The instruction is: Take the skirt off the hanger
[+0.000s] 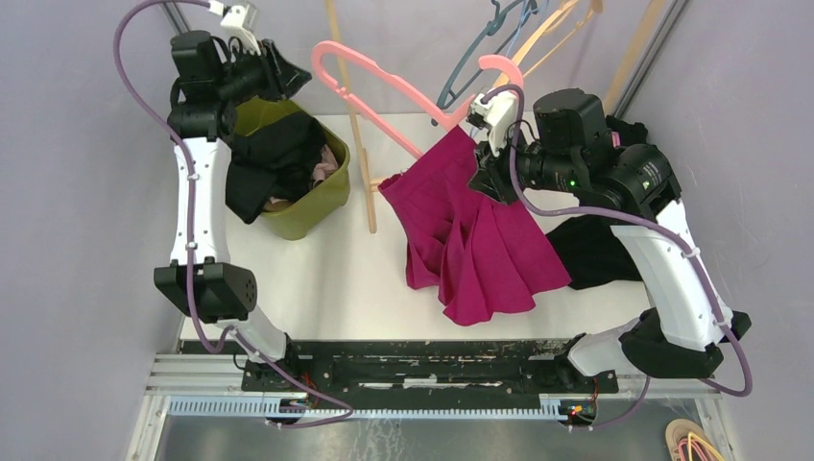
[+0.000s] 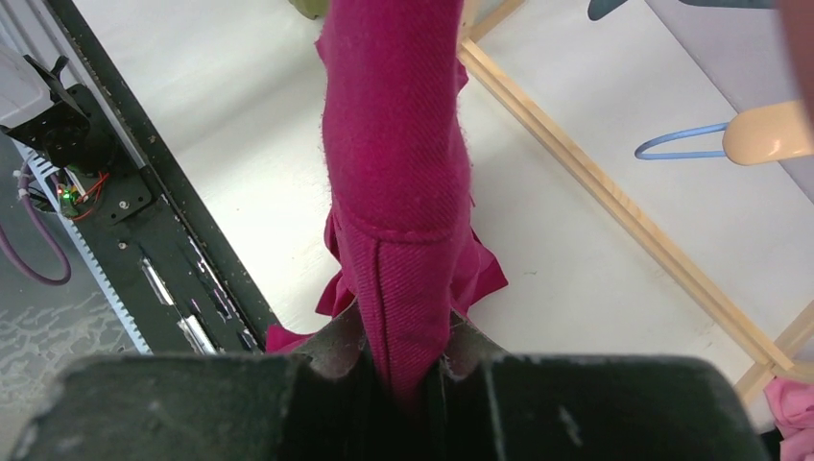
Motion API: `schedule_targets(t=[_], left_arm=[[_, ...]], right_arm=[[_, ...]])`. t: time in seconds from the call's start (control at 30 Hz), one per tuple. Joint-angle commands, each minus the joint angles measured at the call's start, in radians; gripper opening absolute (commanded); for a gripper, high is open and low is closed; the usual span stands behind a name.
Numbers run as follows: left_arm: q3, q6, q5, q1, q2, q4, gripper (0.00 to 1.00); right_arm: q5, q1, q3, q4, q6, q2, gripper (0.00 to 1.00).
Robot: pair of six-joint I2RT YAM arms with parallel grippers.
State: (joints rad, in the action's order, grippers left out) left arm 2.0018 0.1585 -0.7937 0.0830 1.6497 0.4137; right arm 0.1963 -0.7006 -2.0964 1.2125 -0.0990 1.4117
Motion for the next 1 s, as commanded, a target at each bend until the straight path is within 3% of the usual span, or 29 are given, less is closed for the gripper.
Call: schedule_targets(t=[0.0,0.2,0.33,0.43,0.63,0.97], left_arm=[[0.021,-0.217,0.381,0.004,0.003,0.319,0.44],[-0.116,-0.22,0.286,0.002,-0.117,0.232,0.45],[-0.222,-0.196,0.307,-0.018,-0.204,0.191,0.46],[-0.261,-0.219,0.375,-0.071,-0.254,0.207,0.46],[-0.27,-0.342,0.707,-0.203,-0.372,0.239,0.46],[-0.326,-0.508,0.877,-0.297,-0.554,0.268,0.45]], right_arm=[[-0.006,-0.005,-0.031,-0.098,-0.011,-0.019,0.01],[-0.053,-0.02,0.001,-0.025,-0.042,-0.008,0.01],[-0.069,-0.032,0.029,-0.011,-0.05,0.035,0.01],[-0.08,-0.055,-0.027,-0.015,-0.058,0.083,0.01],[-0.13,-0.132,-0.132,-0.007,-0.091,0.176,0.01],[-0.288,-0.236,-0.145,0.035,-0.159,0.237,0.01]])
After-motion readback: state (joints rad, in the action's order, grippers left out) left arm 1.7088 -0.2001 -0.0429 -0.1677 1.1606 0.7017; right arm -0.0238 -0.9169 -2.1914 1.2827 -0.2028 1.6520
